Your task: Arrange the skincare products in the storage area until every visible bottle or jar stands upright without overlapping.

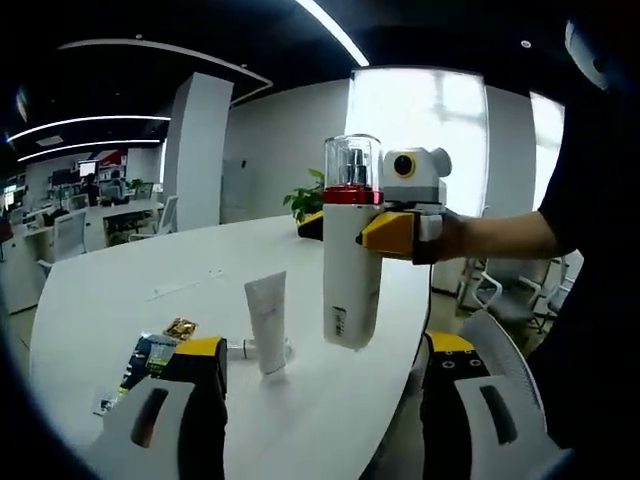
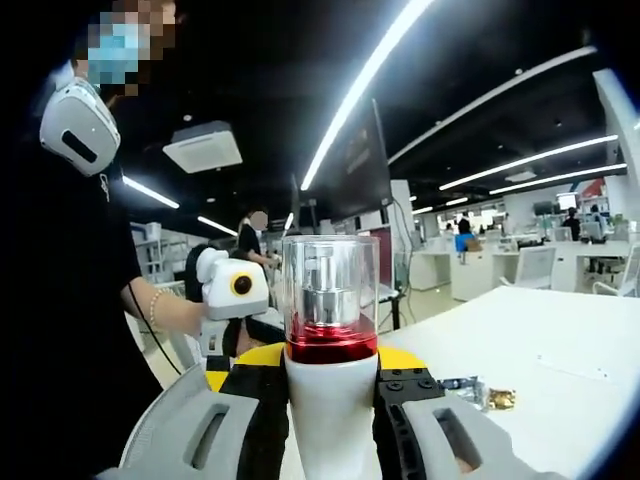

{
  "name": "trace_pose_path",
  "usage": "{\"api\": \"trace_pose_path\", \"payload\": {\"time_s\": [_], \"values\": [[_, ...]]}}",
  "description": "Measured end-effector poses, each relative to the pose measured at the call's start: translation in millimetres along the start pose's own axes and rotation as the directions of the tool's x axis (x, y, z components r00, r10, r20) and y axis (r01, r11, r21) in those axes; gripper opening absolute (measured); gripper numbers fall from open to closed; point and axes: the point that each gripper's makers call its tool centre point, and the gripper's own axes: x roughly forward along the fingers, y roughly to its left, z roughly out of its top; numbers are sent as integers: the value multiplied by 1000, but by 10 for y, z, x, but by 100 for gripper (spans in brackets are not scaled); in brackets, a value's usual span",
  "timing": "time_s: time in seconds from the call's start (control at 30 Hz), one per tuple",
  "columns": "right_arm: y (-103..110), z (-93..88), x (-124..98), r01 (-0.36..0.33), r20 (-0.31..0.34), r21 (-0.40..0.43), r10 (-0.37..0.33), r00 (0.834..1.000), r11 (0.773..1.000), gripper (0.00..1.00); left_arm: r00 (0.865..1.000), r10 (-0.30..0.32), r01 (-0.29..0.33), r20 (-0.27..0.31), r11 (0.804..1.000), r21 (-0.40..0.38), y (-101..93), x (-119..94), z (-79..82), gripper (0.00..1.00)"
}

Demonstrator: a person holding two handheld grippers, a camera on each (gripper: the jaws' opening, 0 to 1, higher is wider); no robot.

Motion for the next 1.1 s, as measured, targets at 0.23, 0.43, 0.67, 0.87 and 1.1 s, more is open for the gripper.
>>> {"api": "trace_pose_path", "payload": {"time_s": [0.23,0.43,0.67,0.87,1.1], "values": [[-44,-80,-87,23,-11,-30,-24,1000,999,22,1000,11,-11,-1,1000,-16,48,-28,-44,72],[-91,-126,-171,43,-5,-27,-43,999,999,22,1000,8,-8,-4,1000,-30,65,-9,-105,72],[-196,-227,-257,75,-11,-19,-75,997,997,22,1000,11,-12,-18,999,-37,105,-23,-163,71],[-295,-308,-329,97,-13,-6,-97,995,995,22,999,28,-29,-23,999,-46,153,-37,-187,71],[-394,-409,-361,109,-22,8,-109,994,994,22,999,40,-41,-29,998,-53,214,-39,-230,70]]}}
